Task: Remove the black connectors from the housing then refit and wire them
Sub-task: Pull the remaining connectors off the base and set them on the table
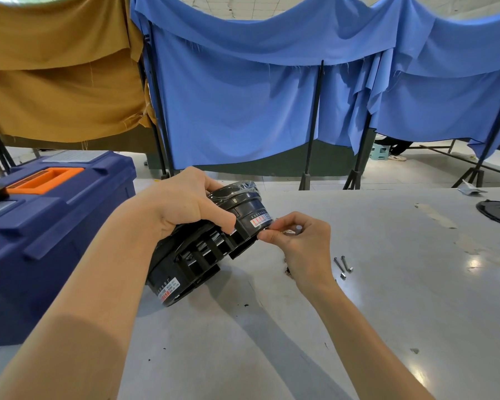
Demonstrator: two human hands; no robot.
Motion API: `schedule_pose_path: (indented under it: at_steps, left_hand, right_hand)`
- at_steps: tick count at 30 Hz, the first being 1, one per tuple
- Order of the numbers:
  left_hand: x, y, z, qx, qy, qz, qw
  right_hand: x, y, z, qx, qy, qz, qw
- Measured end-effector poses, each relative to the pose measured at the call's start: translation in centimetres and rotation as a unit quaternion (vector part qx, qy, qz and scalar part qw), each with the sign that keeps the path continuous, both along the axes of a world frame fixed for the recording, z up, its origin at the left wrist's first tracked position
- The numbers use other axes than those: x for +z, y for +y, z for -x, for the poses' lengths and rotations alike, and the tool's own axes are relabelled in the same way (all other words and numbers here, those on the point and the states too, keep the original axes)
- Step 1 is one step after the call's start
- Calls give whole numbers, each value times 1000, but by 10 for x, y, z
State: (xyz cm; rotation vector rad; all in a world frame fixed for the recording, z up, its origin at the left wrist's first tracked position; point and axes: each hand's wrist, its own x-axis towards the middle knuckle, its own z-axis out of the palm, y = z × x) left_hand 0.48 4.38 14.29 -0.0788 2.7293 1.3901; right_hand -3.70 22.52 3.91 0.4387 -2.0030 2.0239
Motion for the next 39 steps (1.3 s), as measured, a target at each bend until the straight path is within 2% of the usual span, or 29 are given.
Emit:
schedule_pose_path:
  at_steps: [6, 13, 17, 22, 27, 34, 39]
  left_hand:
    - [0, 3, -2, 0, 3, 1, 1000]
    - [-1, 5, -6, -8, 5, -2, 1000]
    - [-1, 6, -7, -10, 10, -11, 1000]
    - [0, 6, -8, -17, 5, -2, 1000]
    - [0, 6, -8, -24, 4, 1, 1000]
    - [-1, 7, -7, -22, 11, -2, 1000]
    - [0, 7, -8, -24, 10, 6, 1000]
  right_hand:
    - [-1, 1, 2, -39, 0, -37, 999]
    - [0, 6, 5, -84, 60, -136, 985]
    - [1, 6, 5, -96, 74, -140, 983]
    - [9, 9, 1, -108, 156, -235, 953]
    - [12, 15, 3, -32, 99, -162, 981]
    - [7, 11, 3, -81, 149, -210, 963]
    - [9, 16, 4, -77, 164, -214, 960]
